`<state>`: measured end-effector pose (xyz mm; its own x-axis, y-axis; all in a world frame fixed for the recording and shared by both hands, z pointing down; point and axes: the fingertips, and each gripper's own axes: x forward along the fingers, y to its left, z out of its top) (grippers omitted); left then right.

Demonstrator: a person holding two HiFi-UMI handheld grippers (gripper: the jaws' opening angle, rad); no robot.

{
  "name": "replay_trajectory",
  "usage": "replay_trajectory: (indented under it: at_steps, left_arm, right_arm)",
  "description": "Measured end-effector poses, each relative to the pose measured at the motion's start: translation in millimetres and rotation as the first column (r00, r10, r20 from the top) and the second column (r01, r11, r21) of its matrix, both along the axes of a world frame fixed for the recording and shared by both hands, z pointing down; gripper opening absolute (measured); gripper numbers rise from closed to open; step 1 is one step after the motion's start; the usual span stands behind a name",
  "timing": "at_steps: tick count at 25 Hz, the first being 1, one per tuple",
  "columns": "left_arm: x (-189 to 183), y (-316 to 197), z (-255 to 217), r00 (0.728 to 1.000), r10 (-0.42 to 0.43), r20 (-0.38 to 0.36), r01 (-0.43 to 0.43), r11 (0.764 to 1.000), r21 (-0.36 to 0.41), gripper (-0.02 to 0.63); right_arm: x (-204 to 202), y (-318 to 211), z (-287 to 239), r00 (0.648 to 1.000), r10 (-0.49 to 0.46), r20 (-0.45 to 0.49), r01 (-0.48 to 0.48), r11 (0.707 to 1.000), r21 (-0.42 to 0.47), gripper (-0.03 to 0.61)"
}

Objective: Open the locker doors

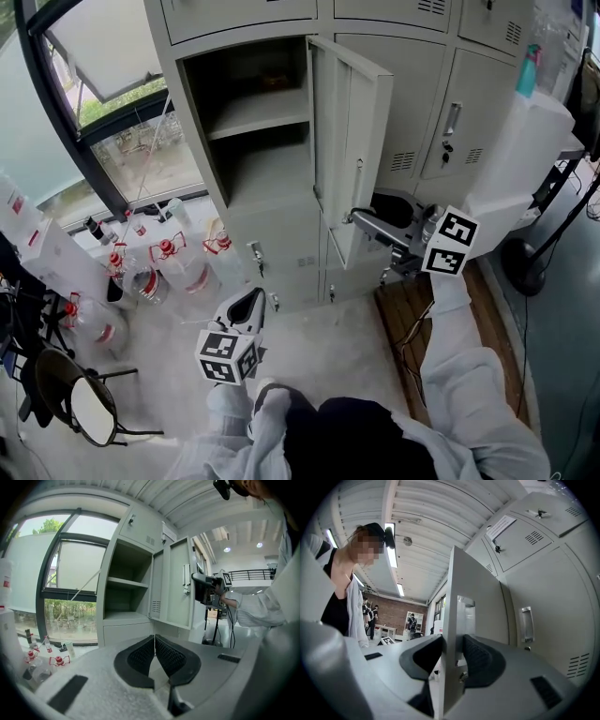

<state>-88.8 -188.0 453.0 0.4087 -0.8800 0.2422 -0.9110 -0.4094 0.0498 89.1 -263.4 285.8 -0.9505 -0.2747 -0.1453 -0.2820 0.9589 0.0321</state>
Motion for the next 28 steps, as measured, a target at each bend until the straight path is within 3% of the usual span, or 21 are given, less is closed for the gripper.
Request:
replay_trajectory:
  at_steps: [18,28]
  left_arm:
    - [-9.5,18.2,9.3,1.0,-0.027,0.007,0.027,1.0,-0.016,0.011]
    - [-1.7,24.5,3.8,1.0,-0.016,0.009,0.016,1.0,-0.001,0.011]
  right_arm:
    - [20.7,-8.4,3.2,1.0,-0.011,0.004,0.011,1.0,-0.027,0.129]
    - [26.3,-10.0,3.0,0.999,0.054,0.002,-0.054,0.998,-0.025,0.129]
